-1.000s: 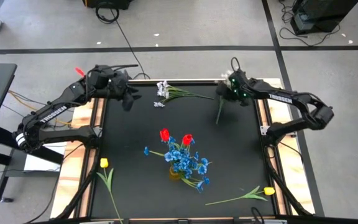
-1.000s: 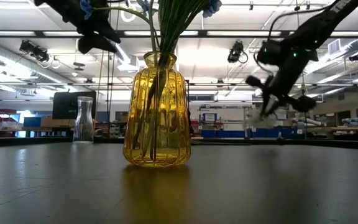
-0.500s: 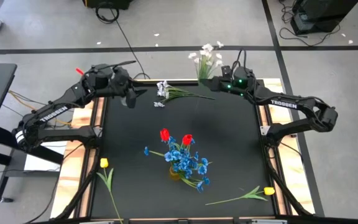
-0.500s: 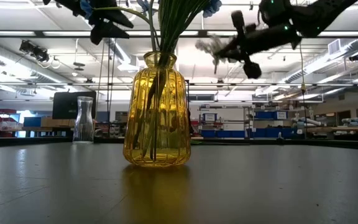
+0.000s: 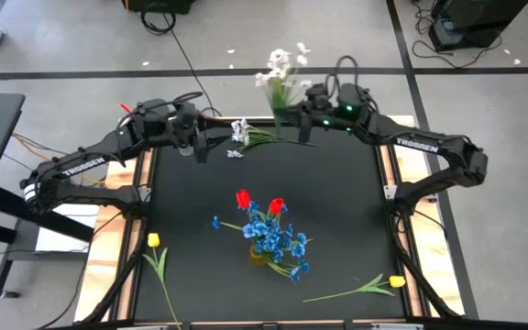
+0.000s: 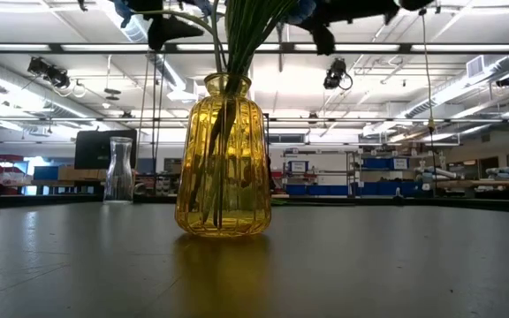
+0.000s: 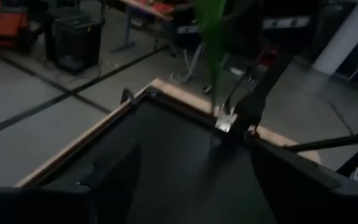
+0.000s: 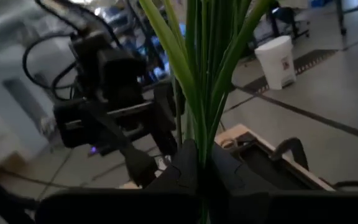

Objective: Sort flowers into vase by color
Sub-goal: Put the right white flowers into the transparent vase

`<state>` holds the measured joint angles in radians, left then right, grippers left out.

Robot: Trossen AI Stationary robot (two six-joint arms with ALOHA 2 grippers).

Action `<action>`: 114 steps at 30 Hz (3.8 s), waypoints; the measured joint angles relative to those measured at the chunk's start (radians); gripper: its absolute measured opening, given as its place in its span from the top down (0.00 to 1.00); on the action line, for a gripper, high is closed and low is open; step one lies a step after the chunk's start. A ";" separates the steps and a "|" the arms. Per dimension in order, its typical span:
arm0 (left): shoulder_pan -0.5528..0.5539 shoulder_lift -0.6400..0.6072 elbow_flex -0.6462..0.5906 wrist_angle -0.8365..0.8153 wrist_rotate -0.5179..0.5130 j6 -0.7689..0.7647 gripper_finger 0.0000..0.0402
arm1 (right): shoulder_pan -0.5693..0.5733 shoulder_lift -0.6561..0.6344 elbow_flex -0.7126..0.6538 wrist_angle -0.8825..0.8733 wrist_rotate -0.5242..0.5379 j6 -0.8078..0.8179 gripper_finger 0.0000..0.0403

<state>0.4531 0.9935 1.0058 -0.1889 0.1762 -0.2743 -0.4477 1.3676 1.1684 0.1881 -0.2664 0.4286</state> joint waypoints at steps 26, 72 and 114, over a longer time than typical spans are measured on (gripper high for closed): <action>0.005 -0.221 0.000 -0.110 -0.026 0.083 0.22 | 0.105 0.628 0.768 -0.152 -0.229 -0.126 0.97; 0.005 -0.431 0.000 -0.496 -0.290 0.109 0.22 | 0.080 1.118 1.091 0.180 0.006 -0.321 0.96; 0.007 -0.322 0.000 -0.307 -0.316 0.131 0.96 | 0.143 1.068 1.091 0.192 -0.176 -0.176 0.77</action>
<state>0.4602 0.6716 1.0054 -0.4963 -0.1401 -0.1436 -0.3042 2.4351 2.2596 0.3798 -0.4426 0.2525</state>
